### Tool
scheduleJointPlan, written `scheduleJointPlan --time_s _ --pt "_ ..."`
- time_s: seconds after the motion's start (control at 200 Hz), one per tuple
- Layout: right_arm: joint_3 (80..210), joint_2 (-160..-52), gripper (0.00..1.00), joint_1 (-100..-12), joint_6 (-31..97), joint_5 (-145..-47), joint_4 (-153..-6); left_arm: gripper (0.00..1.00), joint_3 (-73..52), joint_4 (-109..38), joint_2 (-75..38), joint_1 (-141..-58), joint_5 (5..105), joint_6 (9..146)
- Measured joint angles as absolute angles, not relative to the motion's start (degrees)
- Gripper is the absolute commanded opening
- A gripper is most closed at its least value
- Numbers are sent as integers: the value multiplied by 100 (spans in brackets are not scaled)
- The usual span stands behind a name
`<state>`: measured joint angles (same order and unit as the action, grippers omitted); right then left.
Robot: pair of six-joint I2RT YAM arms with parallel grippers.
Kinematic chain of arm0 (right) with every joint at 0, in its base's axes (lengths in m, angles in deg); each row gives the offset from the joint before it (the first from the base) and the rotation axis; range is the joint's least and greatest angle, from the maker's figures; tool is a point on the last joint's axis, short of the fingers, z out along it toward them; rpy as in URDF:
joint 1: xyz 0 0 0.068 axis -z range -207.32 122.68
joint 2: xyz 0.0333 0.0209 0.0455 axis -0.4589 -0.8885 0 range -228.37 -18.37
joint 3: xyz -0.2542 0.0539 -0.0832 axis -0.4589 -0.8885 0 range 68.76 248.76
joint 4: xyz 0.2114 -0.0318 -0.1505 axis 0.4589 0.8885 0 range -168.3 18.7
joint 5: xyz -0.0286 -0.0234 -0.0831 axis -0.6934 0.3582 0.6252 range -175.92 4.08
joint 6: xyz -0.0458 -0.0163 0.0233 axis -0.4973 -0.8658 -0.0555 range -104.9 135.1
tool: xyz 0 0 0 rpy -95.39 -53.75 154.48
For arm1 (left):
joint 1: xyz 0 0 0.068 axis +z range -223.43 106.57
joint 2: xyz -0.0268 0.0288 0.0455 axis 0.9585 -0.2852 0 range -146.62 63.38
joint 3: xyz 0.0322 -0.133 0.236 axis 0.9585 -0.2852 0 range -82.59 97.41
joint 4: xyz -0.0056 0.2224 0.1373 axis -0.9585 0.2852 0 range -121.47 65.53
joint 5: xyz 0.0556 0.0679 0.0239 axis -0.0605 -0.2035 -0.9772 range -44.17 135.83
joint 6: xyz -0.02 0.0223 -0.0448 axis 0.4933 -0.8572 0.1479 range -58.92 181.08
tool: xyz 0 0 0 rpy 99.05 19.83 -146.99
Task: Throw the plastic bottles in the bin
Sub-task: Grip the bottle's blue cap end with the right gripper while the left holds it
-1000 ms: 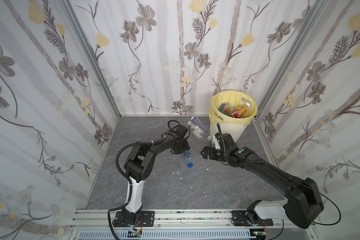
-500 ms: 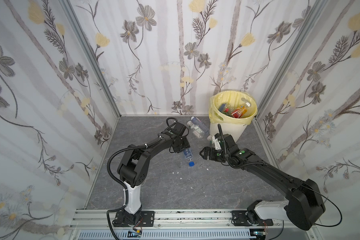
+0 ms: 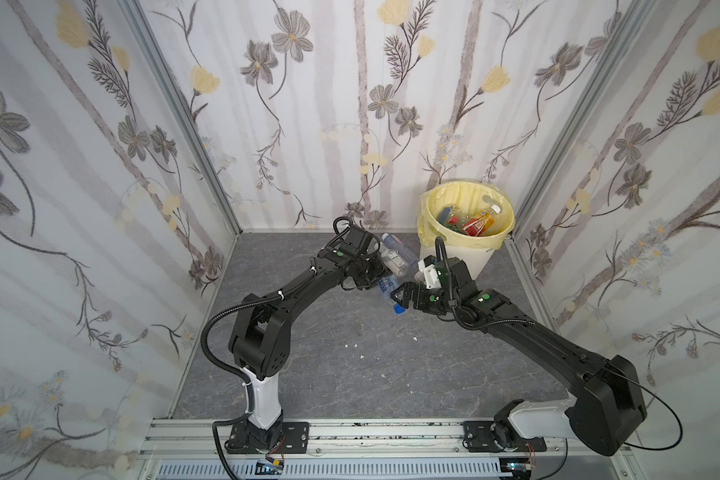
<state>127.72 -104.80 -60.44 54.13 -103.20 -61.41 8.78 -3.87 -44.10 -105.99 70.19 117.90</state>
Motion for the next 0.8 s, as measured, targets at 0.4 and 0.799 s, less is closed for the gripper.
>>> scheduleJointPlan --time_s 0.4,0.799 --pt "12871 -10655 88 -5922 5516 -10412 -6393 43 806 -381 -4060 -10789 7351 12010" --pt "12884 -10768 66 -5922 5704 -10700 -6753 48 944 -378 -4014 -10900 7366 12146"
